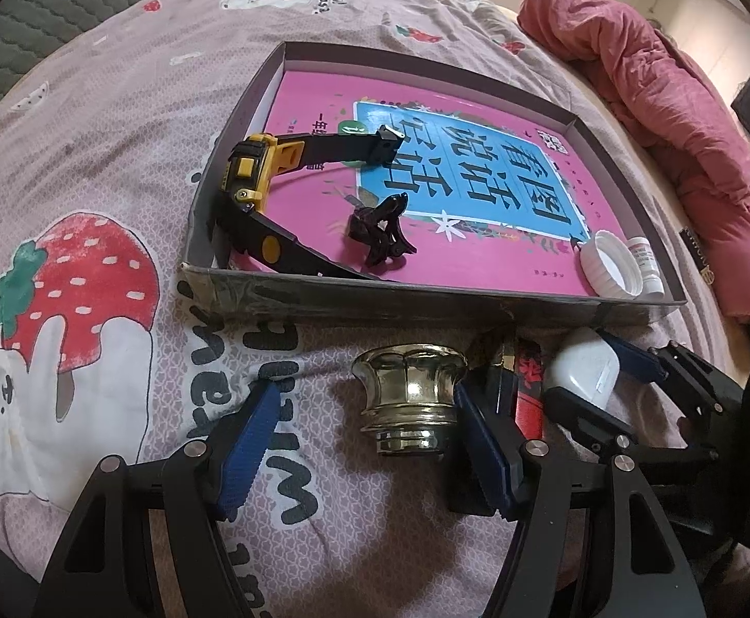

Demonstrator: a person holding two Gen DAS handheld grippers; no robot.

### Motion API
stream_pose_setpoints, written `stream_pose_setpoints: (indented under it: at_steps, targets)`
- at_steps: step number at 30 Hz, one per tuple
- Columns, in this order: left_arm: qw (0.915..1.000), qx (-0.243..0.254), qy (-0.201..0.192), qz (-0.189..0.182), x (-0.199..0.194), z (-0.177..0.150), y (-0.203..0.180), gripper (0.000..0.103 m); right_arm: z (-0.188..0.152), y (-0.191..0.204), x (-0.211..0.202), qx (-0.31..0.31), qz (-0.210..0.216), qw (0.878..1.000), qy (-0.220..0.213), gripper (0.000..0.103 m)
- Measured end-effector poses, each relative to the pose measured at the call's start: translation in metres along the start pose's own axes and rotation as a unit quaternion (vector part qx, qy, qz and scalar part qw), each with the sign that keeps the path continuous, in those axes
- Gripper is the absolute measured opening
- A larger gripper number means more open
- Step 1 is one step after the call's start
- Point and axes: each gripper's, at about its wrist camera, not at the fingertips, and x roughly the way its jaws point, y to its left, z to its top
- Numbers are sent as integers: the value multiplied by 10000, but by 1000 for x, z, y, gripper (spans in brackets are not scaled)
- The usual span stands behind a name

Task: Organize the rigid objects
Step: 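Close left tool on brass cylinder while right grips white earbuds case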

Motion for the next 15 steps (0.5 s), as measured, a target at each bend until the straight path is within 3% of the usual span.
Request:
stream_pose_setpoints:
  at_steps: [15]
  targets:
    - [9999,60,-29,127,2,-1,-6,70,-6,2,3,214,-3,9998,9,62]
